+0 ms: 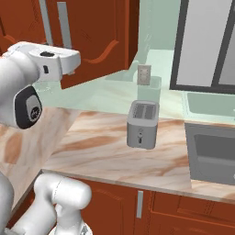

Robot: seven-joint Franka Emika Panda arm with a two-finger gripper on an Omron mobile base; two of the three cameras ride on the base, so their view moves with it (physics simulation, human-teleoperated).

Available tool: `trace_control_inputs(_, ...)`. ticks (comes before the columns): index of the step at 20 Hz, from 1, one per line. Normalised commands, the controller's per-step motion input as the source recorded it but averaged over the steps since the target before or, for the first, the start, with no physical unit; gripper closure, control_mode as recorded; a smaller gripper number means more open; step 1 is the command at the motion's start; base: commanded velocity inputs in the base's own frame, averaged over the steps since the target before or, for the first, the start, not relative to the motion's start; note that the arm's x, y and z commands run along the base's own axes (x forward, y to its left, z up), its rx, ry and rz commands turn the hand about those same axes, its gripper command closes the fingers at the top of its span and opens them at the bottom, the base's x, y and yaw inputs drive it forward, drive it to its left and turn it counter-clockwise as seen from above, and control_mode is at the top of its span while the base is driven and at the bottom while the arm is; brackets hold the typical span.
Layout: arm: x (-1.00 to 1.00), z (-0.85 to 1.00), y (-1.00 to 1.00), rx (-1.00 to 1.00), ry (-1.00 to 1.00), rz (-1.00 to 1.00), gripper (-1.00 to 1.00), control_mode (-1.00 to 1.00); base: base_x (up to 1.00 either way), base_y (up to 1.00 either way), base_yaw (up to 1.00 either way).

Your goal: The dining table condiment station is running low on ketchup. Refill the condiment station by opening the cabinet and taking the ketchup from the cabinet and placing it on the dining table.

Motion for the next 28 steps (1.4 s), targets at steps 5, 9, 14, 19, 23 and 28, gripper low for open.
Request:
trace_control_inputs(5,0.03,0.0,1.0,-0.25,0.26,-0.15,-1.0,-1.0,0.0,0.0,0.0)
trace_control_inputs(9,0.31,-0.08,0.74,-0.21,0.34,-0.21,-1.0,-1.0,0.0,0.0,0.0)
trace_control_inputs(14,0.6,-0.2,0.33,-0.12,0.24,-0.16,-1.0,-1.0,0.0,0.0,0.0)
trace_control_inputs(19,0.76,-0.3,0.28,-0.13,0.11,-0.12,-1.0,-1.0,0.0,0.0,0.0)
trace_control_inputs(23,0.99,-0.46,0.15,-0.15,0.1,-0.08,-1.0,-1.0,0.0,0.0,0.0)
trace_control_inputs(28,0.93,-0.48,0.01,-0.1,0.06,-0.05,-1.0,-1.0,0.0,0.0,0.0)
